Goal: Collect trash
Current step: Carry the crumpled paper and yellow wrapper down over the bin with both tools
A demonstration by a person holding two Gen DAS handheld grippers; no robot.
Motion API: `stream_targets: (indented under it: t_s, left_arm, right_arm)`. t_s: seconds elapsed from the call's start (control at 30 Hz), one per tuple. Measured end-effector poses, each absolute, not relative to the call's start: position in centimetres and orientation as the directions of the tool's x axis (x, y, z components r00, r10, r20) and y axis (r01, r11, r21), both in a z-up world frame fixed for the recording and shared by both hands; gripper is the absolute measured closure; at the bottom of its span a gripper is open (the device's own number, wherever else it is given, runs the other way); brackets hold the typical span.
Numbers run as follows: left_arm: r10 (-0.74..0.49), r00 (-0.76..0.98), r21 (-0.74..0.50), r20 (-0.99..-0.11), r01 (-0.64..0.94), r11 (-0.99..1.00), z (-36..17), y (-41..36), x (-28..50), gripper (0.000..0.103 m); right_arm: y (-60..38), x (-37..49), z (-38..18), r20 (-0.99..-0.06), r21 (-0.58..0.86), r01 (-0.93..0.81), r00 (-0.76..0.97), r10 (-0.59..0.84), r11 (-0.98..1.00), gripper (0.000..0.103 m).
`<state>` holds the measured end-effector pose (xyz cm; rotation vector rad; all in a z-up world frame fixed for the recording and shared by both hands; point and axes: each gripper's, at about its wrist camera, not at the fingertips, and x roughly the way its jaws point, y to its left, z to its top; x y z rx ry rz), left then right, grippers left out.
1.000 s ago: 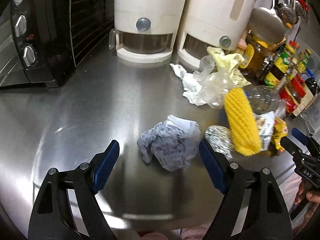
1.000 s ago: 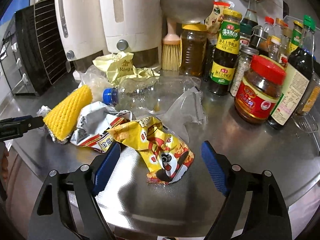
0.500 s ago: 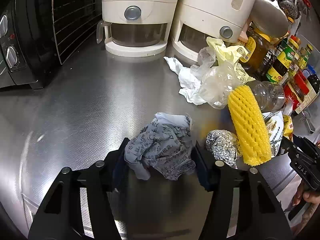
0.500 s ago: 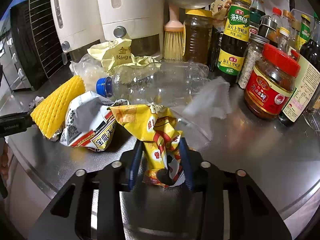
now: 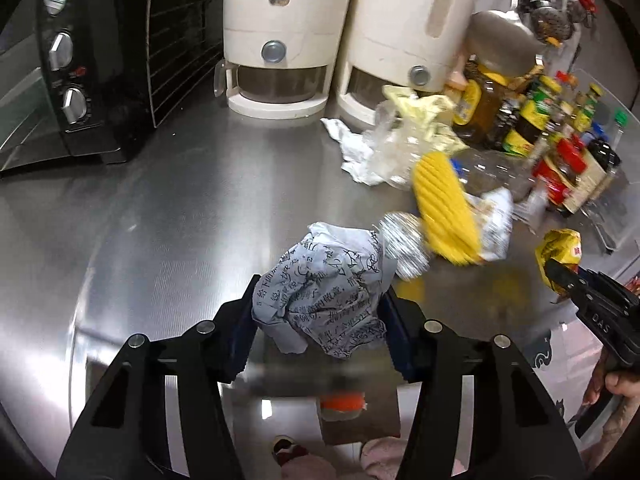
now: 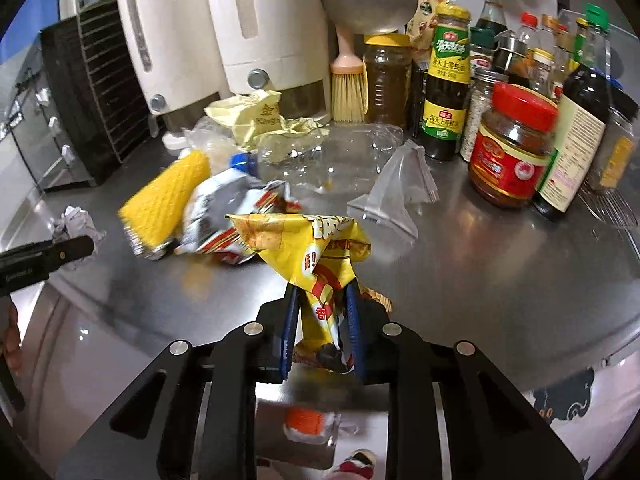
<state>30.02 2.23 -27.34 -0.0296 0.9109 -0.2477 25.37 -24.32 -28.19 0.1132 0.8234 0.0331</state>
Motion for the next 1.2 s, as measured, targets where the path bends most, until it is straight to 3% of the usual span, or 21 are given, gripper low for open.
stream_targets:
  t_s: [0.53,1.2]
  left_arm:
    - [-0.275,0.607,-0.131,-0.746,0.272,0.953,-27.1,0.6,15.6,0.05]
    - [-0.324,0.395,-0.212,-0.86,0.301,0.93,-44.7,-2.6,11.4,0.05]
  right_arm:
    - [-22.5,13.8,-27.1,-0.701,0.168,-0.003,0.703,0.121,0.986,0.079]
    - [-21.2,11.3,-43.5,-0.826,0.27,0.042,0.523,0.209,0.962,0.079]
